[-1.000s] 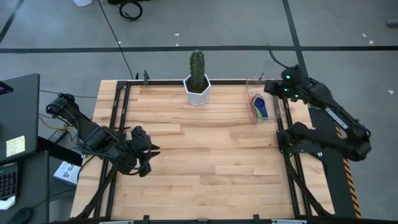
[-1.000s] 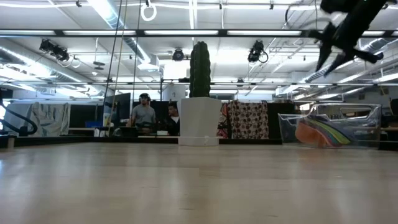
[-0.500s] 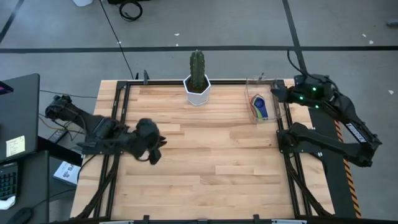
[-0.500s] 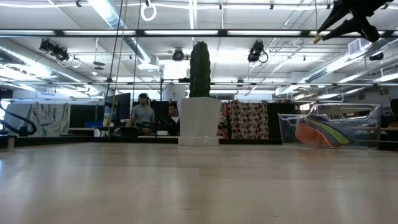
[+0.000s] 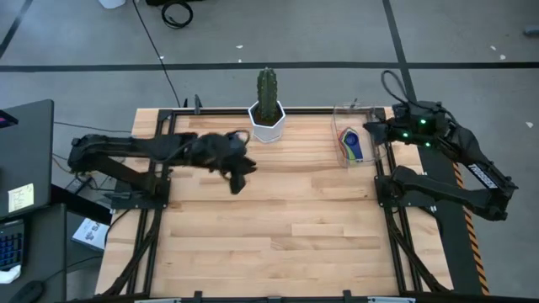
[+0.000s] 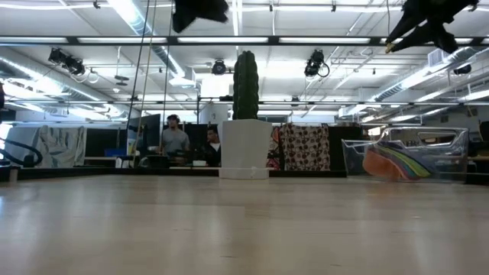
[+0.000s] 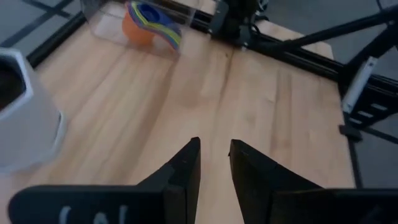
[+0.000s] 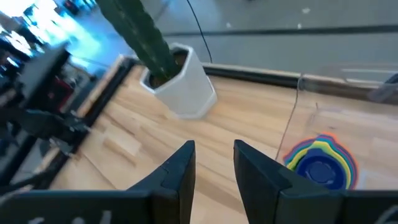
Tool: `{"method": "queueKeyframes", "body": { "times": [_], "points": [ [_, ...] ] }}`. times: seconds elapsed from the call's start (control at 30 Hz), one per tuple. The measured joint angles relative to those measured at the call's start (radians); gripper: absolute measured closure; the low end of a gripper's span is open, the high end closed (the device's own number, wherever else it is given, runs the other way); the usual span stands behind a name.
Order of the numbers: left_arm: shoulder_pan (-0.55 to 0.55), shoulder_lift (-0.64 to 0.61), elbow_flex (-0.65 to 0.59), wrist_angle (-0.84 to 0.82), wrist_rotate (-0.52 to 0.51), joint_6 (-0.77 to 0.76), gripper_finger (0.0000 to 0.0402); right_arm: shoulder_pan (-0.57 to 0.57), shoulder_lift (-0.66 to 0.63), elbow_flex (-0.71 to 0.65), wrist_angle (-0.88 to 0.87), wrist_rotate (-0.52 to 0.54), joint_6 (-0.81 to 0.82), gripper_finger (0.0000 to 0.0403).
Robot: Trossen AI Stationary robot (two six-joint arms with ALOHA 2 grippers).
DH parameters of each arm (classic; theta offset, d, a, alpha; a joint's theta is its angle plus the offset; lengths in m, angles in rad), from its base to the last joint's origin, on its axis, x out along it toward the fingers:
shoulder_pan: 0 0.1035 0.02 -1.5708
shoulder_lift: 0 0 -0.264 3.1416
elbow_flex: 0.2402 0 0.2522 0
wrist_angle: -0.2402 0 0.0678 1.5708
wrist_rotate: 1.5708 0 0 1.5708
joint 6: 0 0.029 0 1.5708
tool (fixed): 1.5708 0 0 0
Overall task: Nest measuring cups in basket
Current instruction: Put the stacked measuring cups into the transparent bin
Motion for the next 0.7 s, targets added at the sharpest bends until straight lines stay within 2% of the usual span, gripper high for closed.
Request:
{"method": "queueKeyframes", "body": {
  "times": [0.17,0.37,0.63,0.7],
  "points": [
    [0.117,0.065,0.0,0.102,0.104,0.047,0.031,0.022,0.103,0.0,-0.001,0.04,-0.025,0.0295],
    [0.19,0.109,-0.001,0.118,0.238,0.057,0.031,0.042,0.251,-0.001,-0.001,0.095,-0.028,0.0316],
    [0.195,0.111,-0.001,0.129,0.247,0.123,0.031,0.035,0.357,-0.001,0.014,0.145,0.061,0.039],
    [0.194,0.111,-0.001,0.128,0.249,0.121,0.031,0.035,0.381,-0.001,0.013,0.177,0.101,0.0396]
  ]
}}
